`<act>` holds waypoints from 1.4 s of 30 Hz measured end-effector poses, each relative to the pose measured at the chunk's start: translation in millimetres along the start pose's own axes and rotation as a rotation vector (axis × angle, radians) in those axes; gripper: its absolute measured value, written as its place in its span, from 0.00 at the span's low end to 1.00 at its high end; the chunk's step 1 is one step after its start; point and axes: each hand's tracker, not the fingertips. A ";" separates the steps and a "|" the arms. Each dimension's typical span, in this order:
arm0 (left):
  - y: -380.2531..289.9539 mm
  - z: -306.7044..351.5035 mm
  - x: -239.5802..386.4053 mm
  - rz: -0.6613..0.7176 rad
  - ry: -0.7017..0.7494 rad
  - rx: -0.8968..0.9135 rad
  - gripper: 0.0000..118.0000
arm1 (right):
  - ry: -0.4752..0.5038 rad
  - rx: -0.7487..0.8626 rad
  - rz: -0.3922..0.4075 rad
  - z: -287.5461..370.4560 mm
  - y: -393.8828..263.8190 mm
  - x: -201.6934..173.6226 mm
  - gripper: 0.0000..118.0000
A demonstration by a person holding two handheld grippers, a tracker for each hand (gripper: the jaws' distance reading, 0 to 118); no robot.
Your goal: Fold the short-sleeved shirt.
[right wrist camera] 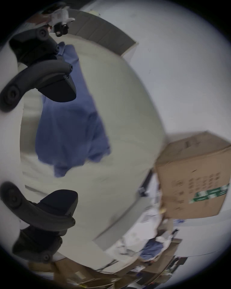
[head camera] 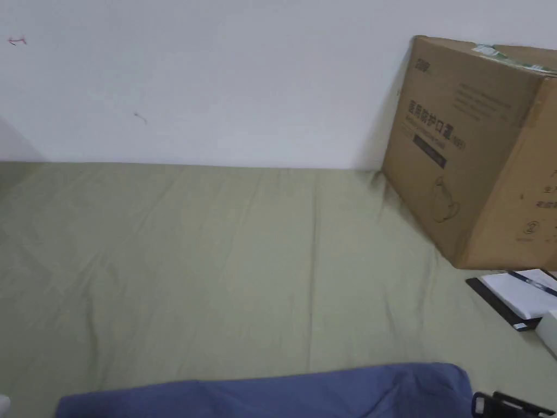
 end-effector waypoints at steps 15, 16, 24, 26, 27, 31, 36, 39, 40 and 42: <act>-6.2 125.6 125.4 0.017 0.092 0.788 0.00 | 0.161 0.671 0.114 117.7 -22.5 -164.2 0.00; -7.5 128.2 127.0 0.021 0.096 0.790 0.00 | 0.153 0.668 0.125 116.8 -23.0 -164.5 0.00; 26.1 97.4 -7.3 0.321 -0.318 0.288 0.00 | 0.170 0.495 0.226 126.1 -20.8 -155.5 0.00; 24.4 65.7 -53.8 0.445 -0.429 0.101 0.00 | 0.170 0.439 0.234 125.5 -23.3 -157.3 0.00; 19.8 48.1 -69.8 0.508 -0.511 0.041 0.00 | 0.162 0.420 0.240 123.1 -25.6 -158.1 0.00; -13.0 -6.3 -112.4 0.730 -0.632 -0.049 0.52 | 0.153 0.362 0.262 111.2 -31.1 -170.7 0.00; -40.7 -67.8 -147.4 0.831 -0.670 -0.105 1.00 | 0.139 0.287 0.253 89.0 -39.7 -182.3 0.00; -48.7 -112.2 -147.3 0.913 -0.797 -0.158 1.00 | 0.147 0.235 0.265 77.1 -44.1 -191.7 0.00; -50.7 -127.1 -144.1 0.900 -0.838 -0.163 1.00 | 0.155 0.214 0.267 71.3 -46.6 -194.7 0.00; -51.1 -147.3 -138.3 0.925 -0.943 -0.086 1.00 | 0.143 0.170 0.286 58.5 -49.6 -200.1 0.00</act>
